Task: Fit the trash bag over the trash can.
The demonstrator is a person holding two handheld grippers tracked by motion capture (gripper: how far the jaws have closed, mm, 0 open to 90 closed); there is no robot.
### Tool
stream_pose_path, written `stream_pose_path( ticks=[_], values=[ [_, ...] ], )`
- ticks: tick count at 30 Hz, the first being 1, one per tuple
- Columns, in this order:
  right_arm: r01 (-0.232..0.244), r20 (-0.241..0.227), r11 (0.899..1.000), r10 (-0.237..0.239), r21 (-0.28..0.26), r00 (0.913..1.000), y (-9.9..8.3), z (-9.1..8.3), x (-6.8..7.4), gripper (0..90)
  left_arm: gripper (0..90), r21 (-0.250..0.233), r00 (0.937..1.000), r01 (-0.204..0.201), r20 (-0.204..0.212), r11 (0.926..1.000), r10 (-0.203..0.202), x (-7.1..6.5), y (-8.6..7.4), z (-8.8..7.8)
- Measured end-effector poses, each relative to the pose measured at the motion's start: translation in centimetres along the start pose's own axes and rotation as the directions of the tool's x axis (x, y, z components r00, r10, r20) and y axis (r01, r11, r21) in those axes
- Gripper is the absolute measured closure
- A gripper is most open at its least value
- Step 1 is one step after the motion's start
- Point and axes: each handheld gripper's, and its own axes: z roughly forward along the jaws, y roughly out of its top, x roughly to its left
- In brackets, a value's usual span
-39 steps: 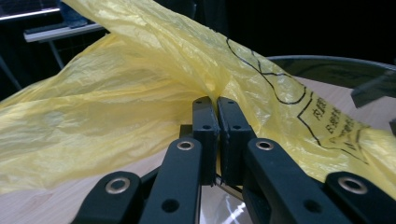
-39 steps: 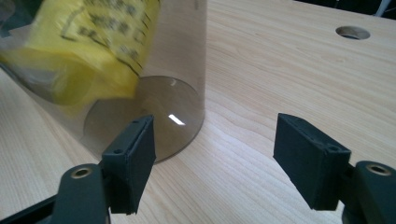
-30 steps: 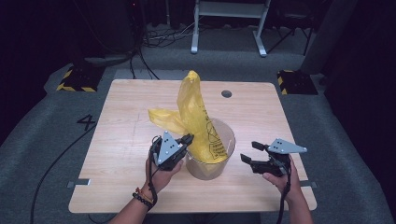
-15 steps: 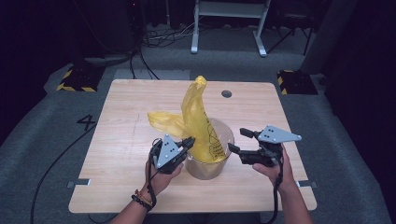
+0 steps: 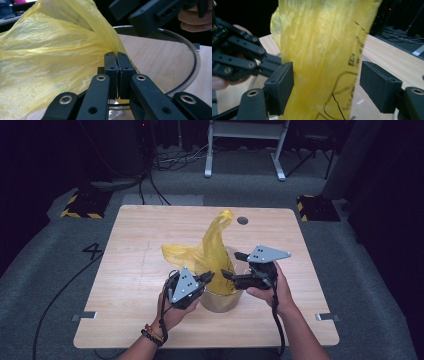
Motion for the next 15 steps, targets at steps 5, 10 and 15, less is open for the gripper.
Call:
stream_pose_path(
  ticks=[5, 10, 15],
  values=[
    [-0.02, -0.011, 1.0, 0.02, -0.008, 0.9997, 0.8, 0.5, 0.3, 28.4, 88.3, 0.001, 0.9998, -0.006, 0.021, 1.0, 0.006, -0.3, 0.1, 0.0],
    [-0.017, -0.02, 1.0, 0.017, -0.016, 0.9997, 1.4, 1.1, 1.1, 28.6, 88.1, 0.004, 0.9991, -0.023, 0.037, 0.9997, 0.022, -0.6, 0.2, 0.0],
    [-0.001, 0.026, 1.0, 0.0, 0.016, 0.9997, 1.4, 1.9, 1.7, 48.2, 88.0, 0.003, 0.9984, -0.028, 0.048, 0.9996, 0.028, -0.7, 0.2, 0.0]
  ],
)
